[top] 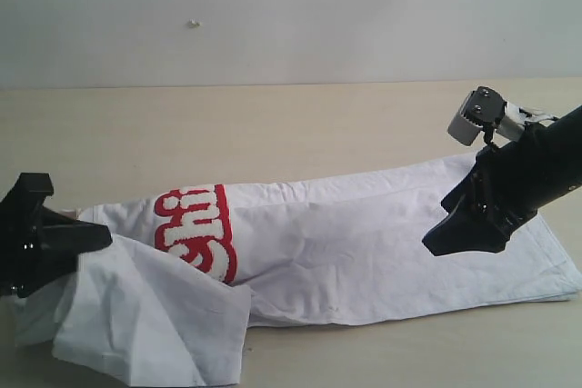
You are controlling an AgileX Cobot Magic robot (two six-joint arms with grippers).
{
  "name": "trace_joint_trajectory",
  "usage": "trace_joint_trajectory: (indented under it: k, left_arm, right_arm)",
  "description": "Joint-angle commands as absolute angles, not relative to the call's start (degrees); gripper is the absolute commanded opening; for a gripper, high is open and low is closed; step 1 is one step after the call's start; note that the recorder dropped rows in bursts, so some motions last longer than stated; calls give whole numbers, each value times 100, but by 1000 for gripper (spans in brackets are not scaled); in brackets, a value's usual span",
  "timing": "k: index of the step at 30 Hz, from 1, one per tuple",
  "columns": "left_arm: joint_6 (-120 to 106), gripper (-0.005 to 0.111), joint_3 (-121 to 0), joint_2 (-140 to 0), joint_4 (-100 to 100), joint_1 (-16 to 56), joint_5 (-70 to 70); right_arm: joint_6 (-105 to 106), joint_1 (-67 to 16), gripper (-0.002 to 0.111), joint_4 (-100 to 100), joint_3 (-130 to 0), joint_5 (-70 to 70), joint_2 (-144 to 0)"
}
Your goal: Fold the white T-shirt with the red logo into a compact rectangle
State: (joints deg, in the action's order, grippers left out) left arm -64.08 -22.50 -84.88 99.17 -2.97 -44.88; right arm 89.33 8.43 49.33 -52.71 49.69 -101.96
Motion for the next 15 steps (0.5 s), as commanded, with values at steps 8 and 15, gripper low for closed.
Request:
trace_joint_trajectory:
  k: [8, 15]
  left_arm:
    - [-5970, 55, -2880, -9354, 9058, -285, -4294]
    - [-6747, 50, -3259, -8517, 9114, -285, -3092]
  right_arm:
    - [8994, 862, 74, 4965, -5304, 5090, -10195]
    - [8994, 862, 74, 4965, -5304, 5101, -10195]
